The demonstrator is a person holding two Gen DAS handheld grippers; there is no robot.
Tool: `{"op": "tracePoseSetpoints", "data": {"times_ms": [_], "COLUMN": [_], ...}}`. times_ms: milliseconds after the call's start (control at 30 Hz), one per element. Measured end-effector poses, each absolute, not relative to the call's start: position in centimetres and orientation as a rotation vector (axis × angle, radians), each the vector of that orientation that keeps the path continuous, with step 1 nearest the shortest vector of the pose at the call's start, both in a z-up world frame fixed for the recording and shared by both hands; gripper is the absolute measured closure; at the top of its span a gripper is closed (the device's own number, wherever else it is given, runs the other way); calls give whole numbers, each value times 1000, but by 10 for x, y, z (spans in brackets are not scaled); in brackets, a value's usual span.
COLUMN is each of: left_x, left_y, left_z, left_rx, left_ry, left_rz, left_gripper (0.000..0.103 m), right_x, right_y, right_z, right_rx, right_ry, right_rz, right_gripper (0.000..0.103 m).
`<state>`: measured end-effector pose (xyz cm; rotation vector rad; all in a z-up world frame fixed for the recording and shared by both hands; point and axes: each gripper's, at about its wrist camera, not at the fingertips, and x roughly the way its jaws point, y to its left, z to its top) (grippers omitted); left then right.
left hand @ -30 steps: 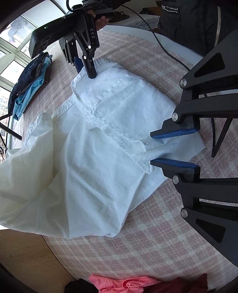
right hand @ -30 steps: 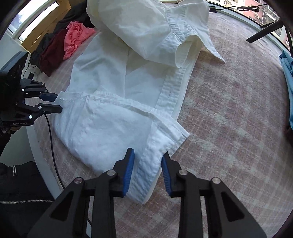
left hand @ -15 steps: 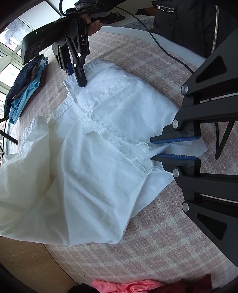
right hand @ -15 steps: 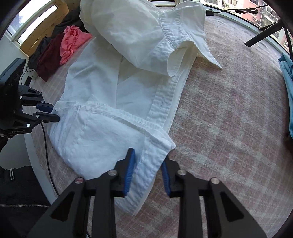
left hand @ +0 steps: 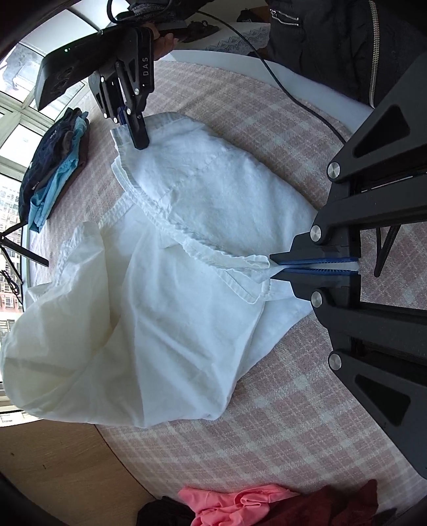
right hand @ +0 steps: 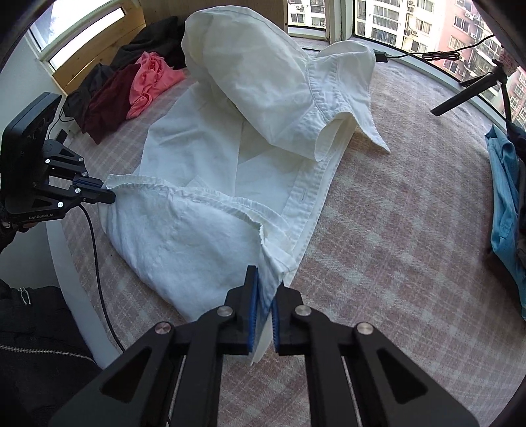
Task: Fold clothes
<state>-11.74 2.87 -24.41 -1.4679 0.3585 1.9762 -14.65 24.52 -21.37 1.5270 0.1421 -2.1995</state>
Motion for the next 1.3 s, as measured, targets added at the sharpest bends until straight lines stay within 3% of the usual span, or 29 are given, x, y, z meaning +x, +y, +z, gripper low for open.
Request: {"op": "tracePoseSetpoints", "data": {"times_ms": [267,367,467,600,767,900,1233,1300], "left_x": [-131,-130,-127,-130,-127,-132,-137,-138], "left_y": [32,34,32,31,20,18,11,10], "left_z": [-259,-258,-256,-258,-249,-254,-254,-256], "left_rx": [-1515,-1509,-1508,-1521,-1510,-1534,-1560,-1564], "left_ry": [332,361,364,349,345,321,273,259], "left_rz": [1944,1937,1924,1917,1911,1904,1905,1905], "left_gripper": [101,101,101,101,101,101,101,100], "right_x": [-151,-155,-161,-169,-180,-196,-206,-204], "right_y": [238,235,230,195,171,161,120,120], "right_z": [-228,-225,-202,-188,-194,-186,-244,-244], "right_rx": [1563,1611,1486,1366,1396,1329,1371,1358], "right_ry": [191,302,324,493,708,524,666,663], "right_rz": [-2133,-2139,-2129,-1940,-1770,-1667,-1451,-1446], "right_gripper": [96,82,79,48,48,48,46,50]}}
